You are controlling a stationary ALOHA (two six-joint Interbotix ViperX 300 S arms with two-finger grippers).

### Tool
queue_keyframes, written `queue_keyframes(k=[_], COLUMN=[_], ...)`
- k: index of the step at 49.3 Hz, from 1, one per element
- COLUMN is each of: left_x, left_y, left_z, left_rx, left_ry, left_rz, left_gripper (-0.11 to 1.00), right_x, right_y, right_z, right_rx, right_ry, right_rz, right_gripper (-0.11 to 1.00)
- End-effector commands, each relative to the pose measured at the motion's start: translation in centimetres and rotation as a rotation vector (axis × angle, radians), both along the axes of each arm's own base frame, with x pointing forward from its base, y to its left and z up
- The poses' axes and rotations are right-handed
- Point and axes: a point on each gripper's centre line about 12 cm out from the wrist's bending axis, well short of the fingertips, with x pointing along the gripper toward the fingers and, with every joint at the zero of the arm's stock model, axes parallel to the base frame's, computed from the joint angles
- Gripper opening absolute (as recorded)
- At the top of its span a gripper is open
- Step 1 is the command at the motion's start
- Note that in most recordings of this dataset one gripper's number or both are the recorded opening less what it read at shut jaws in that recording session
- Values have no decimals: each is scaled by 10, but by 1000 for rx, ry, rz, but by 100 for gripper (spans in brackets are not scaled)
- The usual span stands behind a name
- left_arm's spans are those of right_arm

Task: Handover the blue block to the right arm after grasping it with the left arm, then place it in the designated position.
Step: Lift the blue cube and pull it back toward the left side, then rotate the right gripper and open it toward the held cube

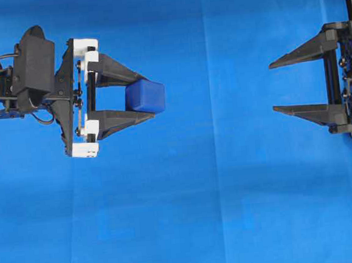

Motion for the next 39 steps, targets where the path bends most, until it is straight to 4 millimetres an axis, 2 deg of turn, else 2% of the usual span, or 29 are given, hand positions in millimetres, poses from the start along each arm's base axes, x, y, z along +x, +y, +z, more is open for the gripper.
queue_keyframes(k=[1,16,26,39], left_x=[-2,-3,-3,-3], left_y=[-1,-1,-1,-1], left_z=[12,12,12,12], left_rx=[-4,-18,-18,-18], left_ry=[-43,-44,-44,-43], left_rz=[-2,-1,-1,-1], left_gripper=[46,46,46,46], right_x=[2,3,2,2], right_y=[2,22,26,25], right_z=[17,35,35,29], right_rx=[-59,-546,-873,-1181], right_ry=[-34,-94,-121,-90], right_rz=[14,148,192,221], right_gripper=[95,93,93,93])
